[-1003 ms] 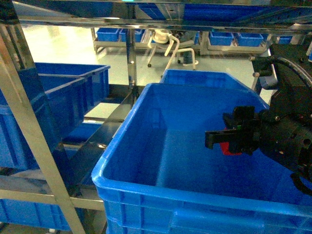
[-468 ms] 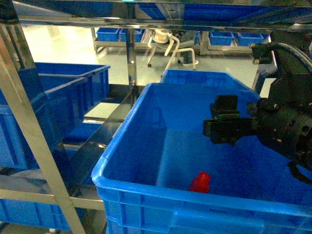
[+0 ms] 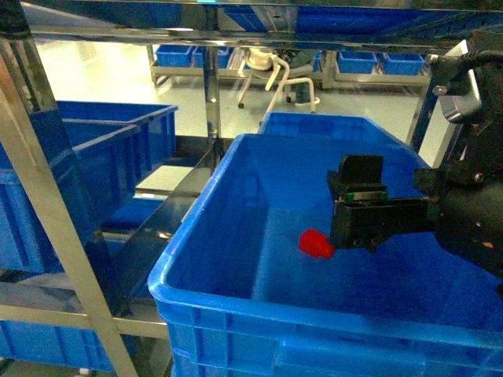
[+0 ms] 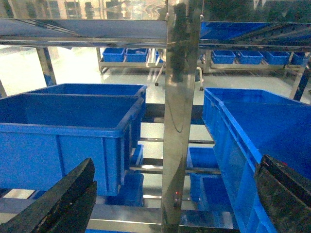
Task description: Pick red block from blue box to shelf
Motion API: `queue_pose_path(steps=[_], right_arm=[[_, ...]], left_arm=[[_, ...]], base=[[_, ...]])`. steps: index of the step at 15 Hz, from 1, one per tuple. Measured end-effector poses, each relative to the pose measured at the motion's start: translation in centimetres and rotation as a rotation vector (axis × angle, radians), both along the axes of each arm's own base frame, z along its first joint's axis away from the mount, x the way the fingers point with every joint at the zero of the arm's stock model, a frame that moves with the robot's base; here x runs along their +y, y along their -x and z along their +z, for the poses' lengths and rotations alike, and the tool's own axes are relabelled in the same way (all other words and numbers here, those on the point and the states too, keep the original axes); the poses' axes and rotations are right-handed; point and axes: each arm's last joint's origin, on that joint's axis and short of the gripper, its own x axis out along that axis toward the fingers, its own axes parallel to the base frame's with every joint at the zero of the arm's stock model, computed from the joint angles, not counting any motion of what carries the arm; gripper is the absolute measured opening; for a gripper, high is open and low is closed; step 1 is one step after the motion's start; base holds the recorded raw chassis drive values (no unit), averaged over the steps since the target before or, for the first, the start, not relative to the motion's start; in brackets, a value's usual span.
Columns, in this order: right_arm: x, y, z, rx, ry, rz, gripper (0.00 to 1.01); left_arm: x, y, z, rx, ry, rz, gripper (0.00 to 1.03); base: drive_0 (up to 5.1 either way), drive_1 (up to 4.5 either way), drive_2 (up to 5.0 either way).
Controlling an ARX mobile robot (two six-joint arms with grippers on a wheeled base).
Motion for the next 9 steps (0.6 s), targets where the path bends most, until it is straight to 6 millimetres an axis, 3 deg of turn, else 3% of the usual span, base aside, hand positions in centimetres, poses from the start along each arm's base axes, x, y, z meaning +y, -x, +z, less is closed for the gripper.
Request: queue_pose_path(steps=[3, 9], right_arm=[[-1.1, 2.6, 0.8, 0.015, -0.001, -0.006, 0.98], [-4.6, 7.8, 4.4, 0.0, -0.005, -0.071, 0.98]], left_arm=[[0.0, 0.0, 0.0, 0.0, 0.0, 0.0, 0.98], [0.0, 0.0, 0.0, 0.0, 0.0, 0.0, 0.98]], base=[[0.0, 0.0, 0.0], [0.0, 0.0, 0.0]])
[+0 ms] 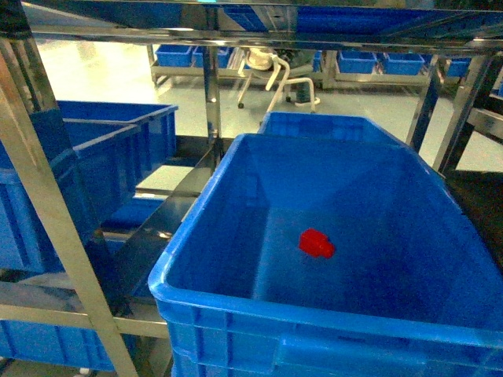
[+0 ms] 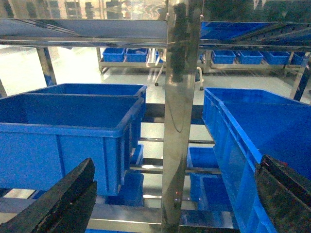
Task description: Pick red block from blue box to shelf
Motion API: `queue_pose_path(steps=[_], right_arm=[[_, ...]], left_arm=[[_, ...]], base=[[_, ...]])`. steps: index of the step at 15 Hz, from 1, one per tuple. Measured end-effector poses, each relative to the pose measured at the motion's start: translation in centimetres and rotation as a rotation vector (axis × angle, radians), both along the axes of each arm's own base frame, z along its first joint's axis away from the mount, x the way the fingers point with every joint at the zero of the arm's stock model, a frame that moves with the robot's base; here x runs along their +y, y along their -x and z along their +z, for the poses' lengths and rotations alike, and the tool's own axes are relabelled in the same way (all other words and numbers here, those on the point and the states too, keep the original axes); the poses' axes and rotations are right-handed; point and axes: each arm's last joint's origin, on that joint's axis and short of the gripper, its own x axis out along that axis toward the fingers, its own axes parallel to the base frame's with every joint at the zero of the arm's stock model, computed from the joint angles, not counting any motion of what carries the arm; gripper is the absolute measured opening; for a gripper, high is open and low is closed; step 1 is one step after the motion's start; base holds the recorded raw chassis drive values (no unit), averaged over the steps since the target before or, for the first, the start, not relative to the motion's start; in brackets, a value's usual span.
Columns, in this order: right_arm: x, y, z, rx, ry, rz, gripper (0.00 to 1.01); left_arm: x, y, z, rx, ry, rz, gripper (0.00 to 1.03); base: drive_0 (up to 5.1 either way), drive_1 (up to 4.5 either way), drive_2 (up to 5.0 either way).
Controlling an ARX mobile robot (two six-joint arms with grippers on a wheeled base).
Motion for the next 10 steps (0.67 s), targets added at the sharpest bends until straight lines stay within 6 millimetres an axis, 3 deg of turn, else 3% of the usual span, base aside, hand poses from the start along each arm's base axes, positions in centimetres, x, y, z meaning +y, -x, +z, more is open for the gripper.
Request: queue_pose_path(steps=[5, 10], right_arm=[[-3.3, 4.8, 2.0, 0.057, 0.015, -0.074, 0.98], [-4.2, 5.8, 2.1, 0.067, 0.051, -0.103, 0.98]], left_arm=[[0.0, 0.0, 0.0, 0.0, 0.0, 0.0, 0.98], [0.0, 0.0, 0.0, 0.0, 0.0, 0.0, 0.98]], base=[[0.0, 0.0, 0.0], [0.0, 0.0, 0.0]])
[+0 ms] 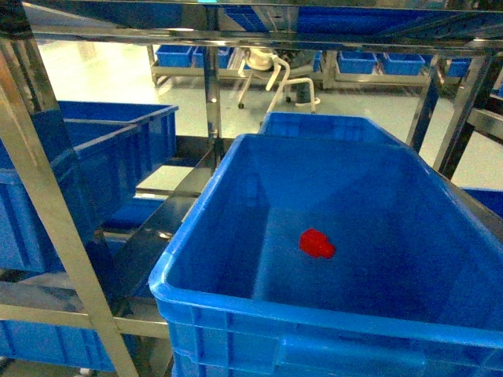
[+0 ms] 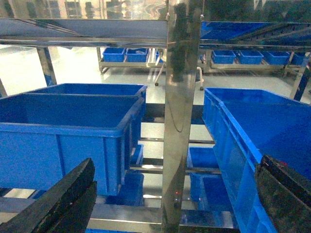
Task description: Pick red block from blue box to shelf
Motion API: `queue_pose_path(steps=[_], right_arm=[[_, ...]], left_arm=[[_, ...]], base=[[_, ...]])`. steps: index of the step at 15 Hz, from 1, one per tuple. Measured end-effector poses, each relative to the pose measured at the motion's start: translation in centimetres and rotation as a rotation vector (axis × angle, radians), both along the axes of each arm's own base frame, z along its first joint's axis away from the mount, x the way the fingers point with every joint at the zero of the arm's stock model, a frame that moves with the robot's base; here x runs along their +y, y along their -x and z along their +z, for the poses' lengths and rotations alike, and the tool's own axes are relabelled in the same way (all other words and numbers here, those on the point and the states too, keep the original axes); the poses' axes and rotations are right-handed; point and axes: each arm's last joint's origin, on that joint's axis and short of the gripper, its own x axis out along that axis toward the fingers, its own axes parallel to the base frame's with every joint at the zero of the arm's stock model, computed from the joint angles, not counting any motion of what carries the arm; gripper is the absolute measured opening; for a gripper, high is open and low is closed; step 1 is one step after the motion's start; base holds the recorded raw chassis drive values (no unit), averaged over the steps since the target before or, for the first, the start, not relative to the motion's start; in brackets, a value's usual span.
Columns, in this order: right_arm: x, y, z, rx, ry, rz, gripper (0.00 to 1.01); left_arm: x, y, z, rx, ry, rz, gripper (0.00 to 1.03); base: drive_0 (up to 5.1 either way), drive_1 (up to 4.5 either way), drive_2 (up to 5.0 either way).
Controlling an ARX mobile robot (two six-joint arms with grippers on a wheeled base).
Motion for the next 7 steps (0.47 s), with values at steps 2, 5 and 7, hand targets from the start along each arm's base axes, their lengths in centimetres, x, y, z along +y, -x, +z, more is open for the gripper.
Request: queue_pose_path(steps=[2, 5, 7], right_arm=[[0.0, 0.0, 0.0, -0.001, 0.003, 0.001, 0.98], [0.0, -0.1, -0.2, -0.149, 0.021, -0.053, 0.91], [-0.4, 0.5, -1.0, -0.272, 0.042, -0.109, 0.78]], left_arm=[[0.0, 0.0, 0.0, 0.0, 0.0, 0.0, 0.98], [0.0, 0.0, 0.0, 0.0, 0.0, 0.0, 0.98], [0.0, 0.0, 0.0, 0.0, 0.0, 0.002, 0.98]], base=[[0.0, 0.0, 0.0], [0.0, 0.0, 0.0], [0.0, 0.0, 0.0]])
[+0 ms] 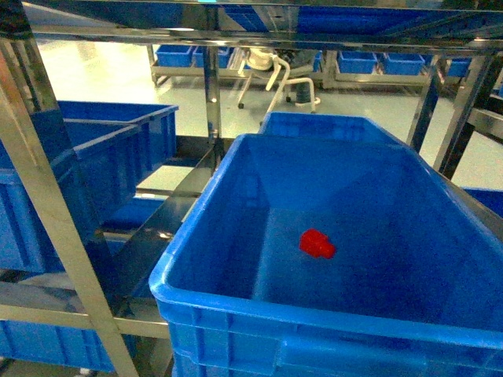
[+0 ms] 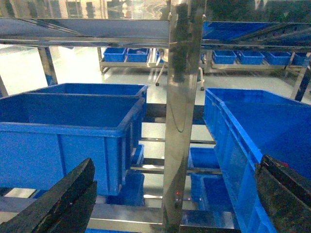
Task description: Pick red block from blue box to shelf
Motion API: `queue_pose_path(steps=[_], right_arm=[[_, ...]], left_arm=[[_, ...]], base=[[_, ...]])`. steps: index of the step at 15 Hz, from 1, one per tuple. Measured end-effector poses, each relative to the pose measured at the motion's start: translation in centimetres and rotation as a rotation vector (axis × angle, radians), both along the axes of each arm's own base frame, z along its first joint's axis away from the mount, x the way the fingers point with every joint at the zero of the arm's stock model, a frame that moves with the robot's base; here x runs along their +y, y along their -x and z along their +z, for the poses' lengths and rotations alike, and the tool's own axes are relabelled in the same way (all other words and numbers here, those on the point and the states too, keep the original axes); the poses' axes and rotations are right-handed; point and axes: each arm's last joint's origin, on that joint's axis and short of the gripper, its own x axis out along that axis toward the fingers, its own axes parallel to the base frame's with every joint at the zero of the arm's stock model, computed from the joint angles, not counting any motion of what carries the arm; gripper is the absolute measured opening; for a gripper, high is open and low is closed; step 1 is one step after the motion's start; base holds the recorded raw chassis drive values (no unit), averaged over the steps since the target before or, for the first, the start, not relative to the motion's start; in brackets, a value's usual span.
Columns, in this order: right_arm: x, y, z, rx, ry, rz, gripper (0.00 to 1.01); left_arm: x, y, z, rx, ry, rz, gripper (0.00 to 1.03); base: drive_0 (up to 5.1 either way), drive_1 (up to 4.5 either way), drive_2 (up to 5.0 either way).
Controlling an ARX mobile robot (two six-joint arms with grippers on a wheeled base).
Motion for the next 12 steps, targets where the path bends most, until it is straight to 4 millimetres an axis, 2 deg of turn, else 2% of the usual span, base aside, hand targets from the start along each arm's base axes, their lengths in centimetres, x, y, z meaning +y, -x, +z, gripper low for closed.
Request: queue_pose_path(steps=[2, 3, 4, 5, 12], right_arm=[[-1.2, 0.7, -0.7, -0.067, 0.023, -0.046, 0.45], [-1.4, 1.0, -1.0, -0.067, 0.028, -0.04, 0.33], [-2.4, 1.5, -1.9, -0.059, 0.042, -0.03, 0.01], [-3.0, 1.7, -2.1, -0.063, 0.041, -0.065, 0.01], [-2.9, 2.7, -2.9, -0.082, 0.041, -0.041, 0.01]], left_arm=[[0.0, 0.0, 0.0, 0.0, 0.0, -0.002, 0.98], [0.0, 0.0, 0.0, 0.0, 0.0, -0.002, 0.98], [0.0, 0.0, 0.0, 0.0, 0.0, -0.002, 0.98], [0.0, 0.0, 0.0, 0.0, 0.0, -0.001, 0.98], [0.0, 0.0, 0.0, 0.0, 0.0, -0.002, 0.98]], base=[[0.0, 0.0, 0.0], [0.0, 0.0, 0.0], [0.0, 0.0, 0.0], [0.0, 0.0, 0.0], [0.0, 0.0, 0.0]])
